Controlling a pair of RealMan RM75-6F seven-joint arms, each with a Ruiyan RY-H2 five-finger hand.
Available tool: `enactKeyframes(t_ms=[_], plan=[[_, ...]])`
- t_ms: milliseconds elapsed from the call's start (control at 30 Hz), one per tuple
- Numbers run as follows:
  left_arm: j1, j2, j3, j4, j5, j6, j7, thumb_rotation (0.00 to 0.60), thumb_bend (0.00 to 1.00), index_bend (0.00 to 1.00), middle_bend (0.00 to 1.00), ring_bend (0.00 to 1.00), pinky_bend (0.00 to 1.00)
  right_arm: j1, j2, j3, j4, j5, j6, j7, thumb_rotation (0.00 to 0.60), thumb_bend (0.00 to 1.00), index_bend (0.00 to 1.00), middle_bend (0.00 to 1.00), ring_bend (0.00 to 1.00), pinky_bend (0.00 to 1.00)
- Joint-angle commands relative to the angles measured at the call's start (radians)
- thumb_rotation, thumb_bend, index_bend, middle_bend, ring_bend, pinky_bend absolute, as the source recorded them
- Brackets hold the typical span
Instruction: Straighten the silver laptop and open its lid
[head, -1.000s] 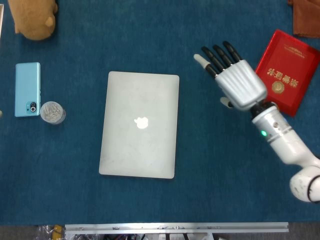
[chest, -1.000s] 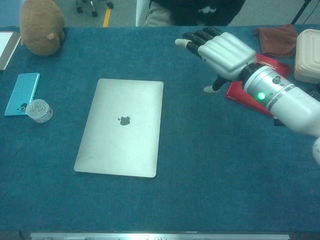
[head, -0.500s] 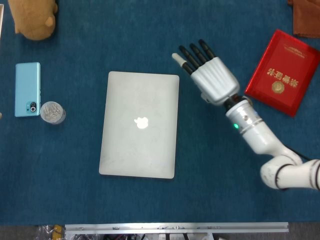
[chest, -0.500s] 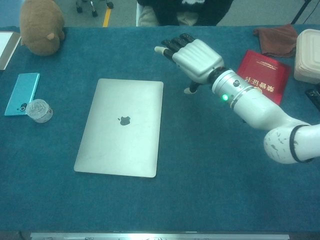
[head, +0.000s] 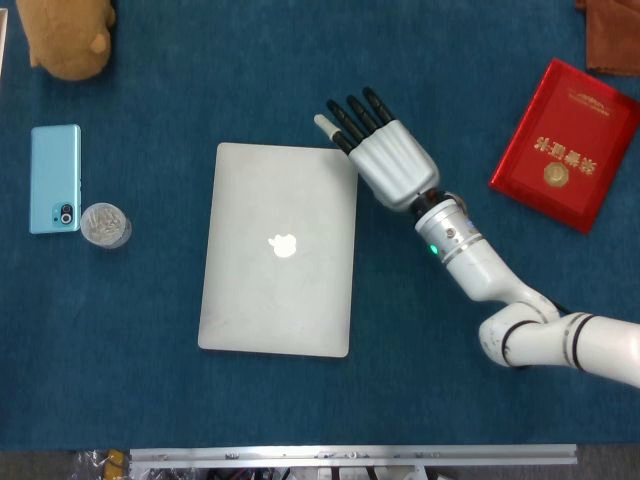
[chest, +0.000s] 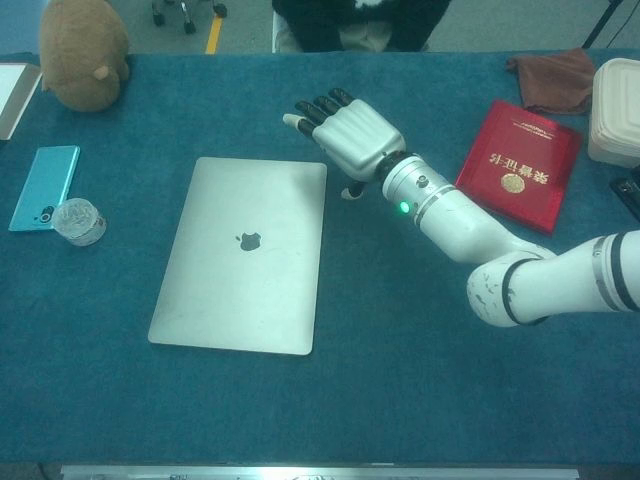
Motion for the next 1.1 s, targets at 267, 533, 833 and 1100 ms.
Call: enactKeyframes(t_ms=[267, 533, 833, 1100], plan=[[0.002, -0.007, -0.002, 0.024, -0.009, 0.003, -0.021, 0.600, 0.29, 0.00, 0.00, 0.00, 0.00, 0.039, -0.067, 0.005, 0.093, -0.016, -0.011, 0.037, 0.600, 0.07, 0.00, 0.01, 0.00, 0.03], [0.008, -0.012, -0.001, 0.042, -0.013, 0.011, -0.036, 0.600, 0.29, 0.00, 0.00, 0.00, 0.00, 0.054, -0.095, 0.007, 0.132, -0.024, -0.012, 0.054, 0.600, 0.14, 0.00, 0.01, 0.00, 0.03], [0.011, -0.017, -0.002, 0.055, -0.016, 0.014, -0.046, 0.600, 0.29, 0.00, 0.00, 0.00, 0.00, 0.076, -0.131, 0.013, 0.178, -0.038, -0.014, 0.079, 0.600, 0.17, 0.00, 0.01, 0.00, 0.03], [0.017, -0.019, -0.002, 0.069, -0.025, 0.019, -0.059, 0.600, 0.29, 0.00, 0.00, 0.00, 0.00, 0.123, -0.187, 0.037, 0.263, -0.043, -0.028, 0.093, 0.600, 0.17, 0.00, 0.01, 0.00, 0.03]])
